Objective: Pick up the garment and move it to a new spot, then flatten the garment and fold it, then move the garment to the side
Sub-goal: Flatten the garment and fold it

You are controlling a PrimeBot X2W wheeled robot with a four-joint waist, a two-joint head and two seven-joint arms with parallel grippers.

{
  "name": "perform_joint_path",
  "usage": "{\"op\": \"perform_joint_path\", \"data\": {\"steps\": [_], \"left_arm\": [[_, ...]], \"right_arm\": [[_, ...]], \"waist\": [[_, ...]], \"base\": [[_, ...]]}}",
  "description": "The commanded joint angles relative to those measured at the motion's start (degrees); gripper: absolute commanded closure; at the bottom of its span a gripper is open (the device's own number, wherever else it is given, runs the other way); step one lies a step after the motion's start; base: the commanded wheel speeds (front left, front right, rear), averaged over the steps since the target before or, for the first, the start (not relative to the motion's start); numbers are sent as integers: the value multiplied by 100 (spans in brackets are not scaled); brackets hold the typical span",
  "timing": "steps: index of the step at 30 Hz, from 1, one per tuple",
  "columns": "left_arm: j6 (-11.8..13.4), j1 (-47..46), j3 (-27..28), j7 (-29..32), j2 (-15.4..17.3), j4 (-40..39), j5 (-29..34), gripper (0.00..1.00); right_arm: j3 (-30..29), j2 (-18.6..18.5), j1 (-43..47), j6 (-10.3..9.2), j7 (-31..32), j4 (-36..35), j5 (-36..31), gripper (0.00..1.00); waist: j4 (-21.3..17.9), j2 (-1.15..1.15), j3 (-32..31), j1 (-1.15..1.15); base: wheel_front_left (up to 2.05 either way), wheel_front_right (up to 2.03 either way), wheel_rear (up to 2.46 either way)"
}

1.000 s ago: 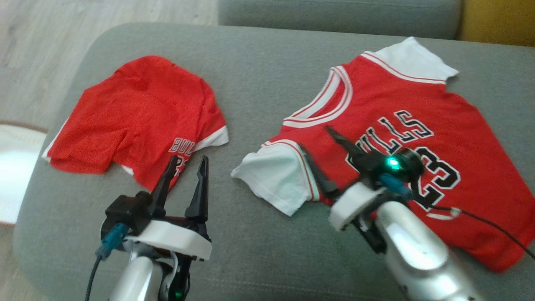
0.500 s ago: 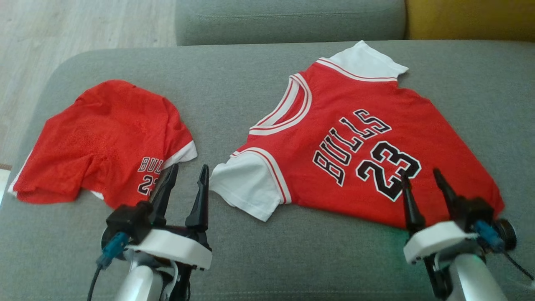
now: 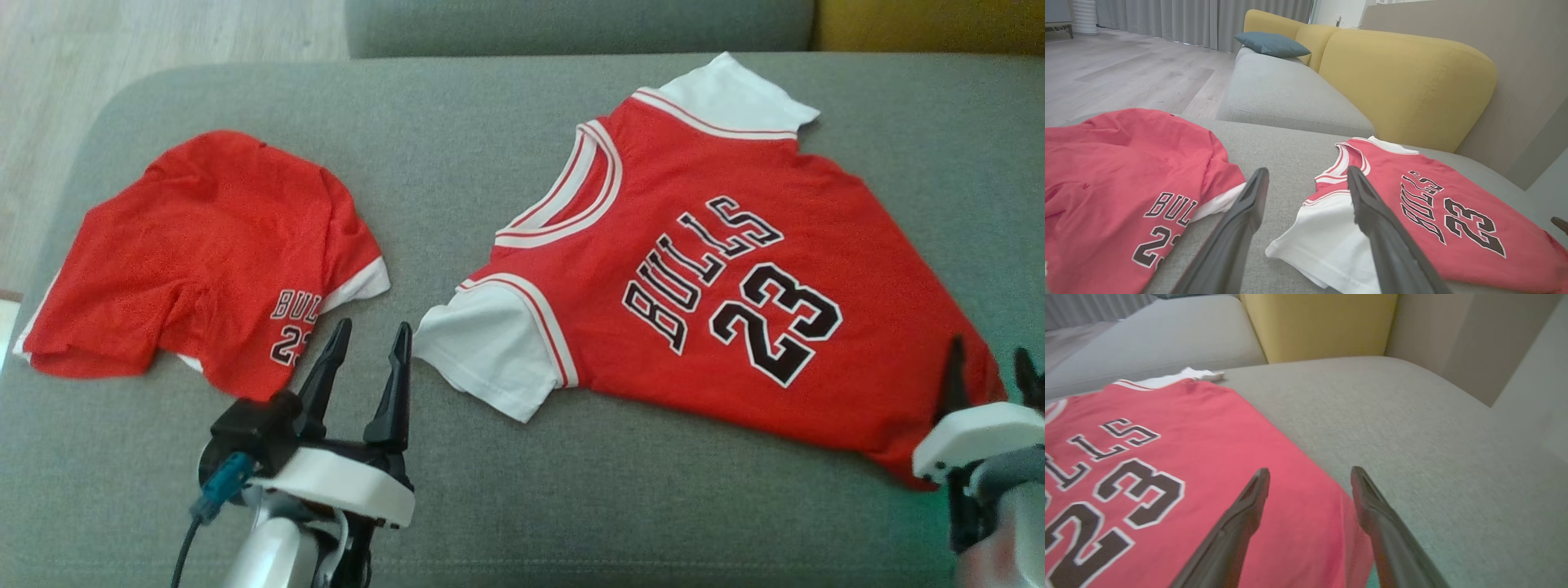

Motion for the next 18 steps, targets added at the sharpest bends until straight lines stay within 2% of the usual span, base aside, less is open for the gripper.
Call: {"op": "perform_joint_path", "data": {"steps": [1,8,15,16,17,18], "left_arm": [[-32,-267,209,-31,33,-169,52,0],[-79,-394,252,-31,33,-165,96,0],[-125,-550,271,-31,33,-152,150,0],[-130,-567,275,-31,33,-151,162,0],[-136,-585,281,-31,33,-153,171,0],[-142,-605,286,-31,33,-155,181,0]], "right_arm": [[-62,-31,-295,22,37,-50,-113,0],[-892,-31,-735,22,89,609,-431,0],[-1069,-31,-1206,22,-186,1330,-543,0],[-1078,-31,-1254,22,-230,1397,-553,4],[-1090,-31,-1302,22,-273,1454,-565,29],[-1104,-31,-1349,22,-313,1505,-575,62]], "waist": [[44,0,109,0],[72,0,372,0],[41,0,623,0],[36,0,656,0],[32,0,692,0],[30,0,729,0]], "base": [[0,0,0],[0,0,0],[0,0,0],[0,0,0],[0,0,0],[0,0,0]]}}
